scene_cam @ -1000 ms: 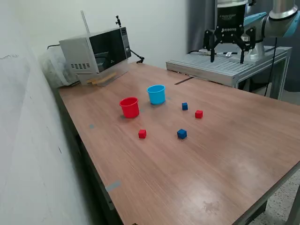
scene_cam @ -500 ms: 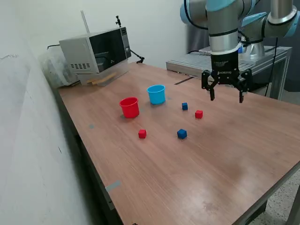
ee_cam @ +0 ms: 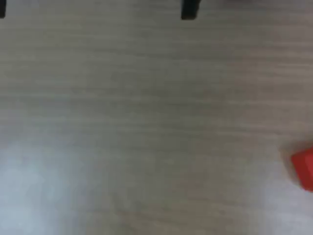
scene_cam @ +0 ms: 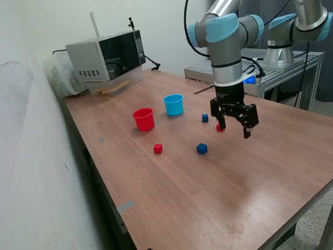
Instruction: Place red objects in the red bin, and blue objects in the blue bin.
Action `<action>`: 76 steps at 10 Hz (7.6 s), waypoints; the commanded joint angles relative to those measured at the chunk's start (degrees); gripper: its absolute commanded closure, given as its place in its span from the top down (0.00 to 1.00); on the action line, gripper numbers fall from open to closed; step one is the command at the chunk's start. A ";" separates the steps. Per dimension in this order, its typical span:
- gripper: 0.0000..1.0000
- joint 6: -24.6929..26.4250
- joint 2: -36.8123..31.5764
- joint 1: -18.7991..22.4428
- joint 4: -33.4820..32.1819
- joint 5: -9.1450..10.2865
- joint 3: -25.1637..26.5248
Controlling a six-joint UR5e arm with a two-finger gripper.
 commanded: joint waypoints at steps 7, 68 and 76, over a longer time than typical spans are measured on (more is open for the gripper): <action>1.00 -4.29 5.03 -4.00 -2.44 -2.52 -4.43; 1.00 16.30 -21.51 -18.15 -11.64 -5.68 31.25; 1.00 25.32 -16.43 -13.93 -11.76 -9.90 30.82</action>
